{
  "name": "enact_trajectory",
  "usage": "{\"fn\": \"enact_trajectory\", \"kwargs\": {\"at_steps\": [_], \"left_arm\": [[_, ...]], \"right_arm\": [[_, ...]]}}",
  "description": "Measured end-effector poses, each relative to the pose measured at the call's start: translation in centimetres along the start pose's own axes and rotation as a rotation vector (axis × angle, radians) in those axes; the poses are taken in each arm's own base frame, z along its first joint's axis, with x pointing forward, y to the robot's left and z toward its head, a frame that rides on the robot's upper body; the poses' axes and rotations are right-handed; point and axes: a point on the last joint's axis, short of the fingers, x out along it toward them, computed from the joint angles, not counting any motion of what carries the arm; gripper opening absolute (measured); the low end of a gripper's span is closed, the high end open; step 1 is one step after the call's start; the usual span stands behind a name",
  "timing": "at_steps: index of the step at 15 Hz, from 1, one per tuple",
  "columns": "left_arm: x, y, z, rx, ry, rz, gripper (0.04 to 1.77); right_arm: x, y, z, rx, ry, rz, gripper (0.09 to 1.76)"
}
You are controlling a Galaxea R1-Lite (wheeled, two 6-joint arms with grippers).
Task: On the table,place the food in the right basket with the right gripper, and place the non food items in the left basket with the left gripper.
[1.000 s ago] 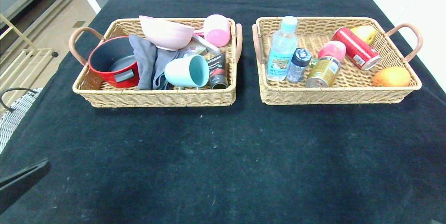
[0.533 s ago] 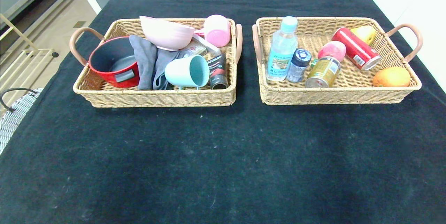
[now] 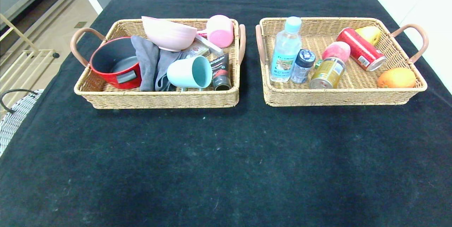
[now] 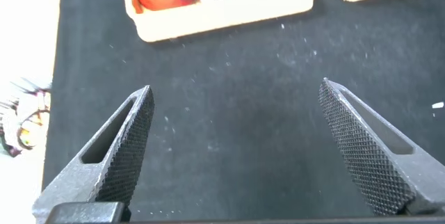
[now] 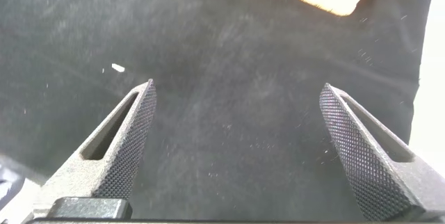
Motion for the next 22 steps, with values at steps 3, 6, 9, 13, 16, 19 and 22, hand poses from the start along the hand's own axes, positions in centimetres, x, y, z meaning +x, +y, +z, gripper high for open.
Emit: {"fn": "enact_trajectory", "kwargs": {"at_steps": [3,6,9,13,16,19,22], "left_arm": [[-0.5,-0.2,-0.3,-0.003,0.012,0.003,1.72],[-0.9,-0.4,-0.6,-0.002,0.007,0.019,1.72],[-1.3,-0.8,-1.8,-0.001,0.007,0.010,1.72],[-2.1,-1.5,-4.5,0.003,-0.017,-0.043,1.72],[-1.8,-1.7,-7.1,0.003,-0.023,-0.047,1.72],[0.0,-1.4,-9.1,0.010,-0.084,0.003,1.72],[2.2,-1.2,-11.7,0.011,-0.121,0.061,1.72]], "right_arm": [[-0.6,0.3,0.6,-0.006,-0.030,-0.011,1.71],[-0.7,0.6,0.4,-0.005,-0.024,-0.026,1.71],[-0.8,1.2,-1.4,0.008,0.016,-0.022,1.71],[-0.6,2.2,-5.2,0.017,0.026,0.001,1.71],[0.2,2.6,-7.5,0.010,0.016,0.003,1.71],[2.0,2.2,-8.4,0.006,-0.060,-0.047,1.71],[5.0,1.5,-10.3,-0.012,-0.160,-0.153,1.71]]}}
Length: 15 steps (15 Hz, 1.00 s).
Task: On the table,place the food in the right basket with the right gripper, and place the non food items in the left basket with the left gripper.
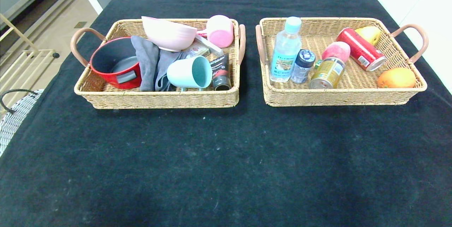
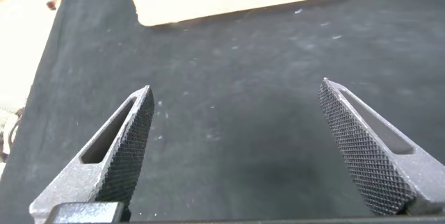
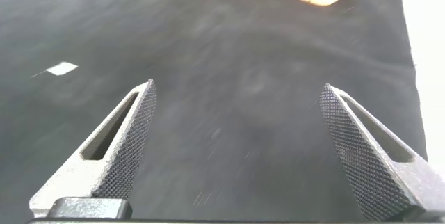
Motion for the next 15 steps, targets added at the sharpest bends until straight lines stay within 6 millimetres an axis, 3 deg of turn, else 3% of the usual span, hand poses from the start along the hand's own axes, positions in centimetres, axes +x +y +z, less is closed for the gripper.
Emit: {"fn": "enact_trajectory", "kwargs": {"at_steps": [5,11,15], "left_arm": [[1.3,-0.1,-4.2,-0.010,0.112,0.030,1.72],[1.6,-0.1,-6.1,-0.025,0.165,0.078,1.72],[1.6,0.0,-6.3,-0.035,0.165,0.091,1.72]], "right_arm": [[1.8,0.2,-4.2,0.035,0.055,-0.139,1.71],[1.8,0.4,-5.1,0.167,0.127,-0.148,1.71],[1.8,0.3,-5.0,0.215,0.122,-0.177,1.71]]}}
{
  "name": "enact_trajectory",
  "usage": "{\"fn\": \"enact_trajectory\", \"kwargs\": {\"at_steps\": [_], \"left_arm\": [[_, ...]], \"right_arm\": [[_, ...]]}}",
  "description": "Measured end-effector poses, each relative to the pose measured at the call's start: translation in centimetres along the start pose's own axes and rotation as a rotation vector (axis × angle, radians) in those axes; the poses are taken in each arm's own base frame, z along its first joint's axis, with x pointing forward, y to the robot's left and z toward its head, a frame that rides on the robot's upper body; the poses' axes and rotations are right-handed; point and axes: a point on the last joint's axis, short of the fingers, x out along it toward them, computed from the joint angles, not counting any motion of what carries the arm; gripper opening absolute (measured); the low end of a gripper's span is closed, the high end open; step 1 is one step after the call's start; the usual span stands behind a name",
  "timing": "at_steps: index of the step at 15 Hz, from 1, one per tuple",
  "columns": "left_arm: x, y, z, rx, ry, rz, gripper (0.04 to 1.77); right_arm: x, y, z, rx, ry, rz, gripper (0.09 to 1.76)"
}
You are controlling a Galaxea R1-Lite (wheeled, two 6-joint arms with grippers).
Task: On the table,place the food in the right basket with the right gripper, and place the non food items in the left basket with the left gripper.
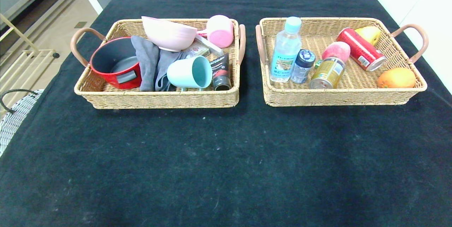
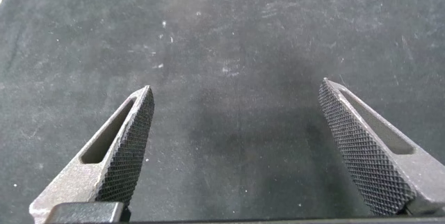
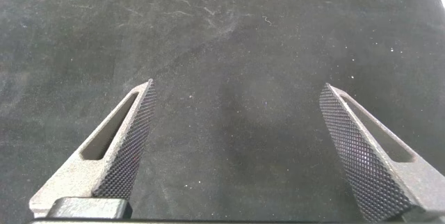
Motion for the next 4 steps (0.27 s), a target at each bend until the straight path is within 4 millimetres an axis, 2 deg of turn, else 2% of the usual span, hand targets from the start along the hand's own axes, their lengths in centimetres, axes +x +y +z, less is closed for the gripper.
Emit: {"fn": "enact_trajectory", "kwargs": {"at_steps": [4], "left_arm": [[0.01,0.00,-0.01,-0.041,0.000,0.002,1.72]], "right_arm": [[0.00,0.00,0.00,0.000,0.000,0.000,1.71]]}}
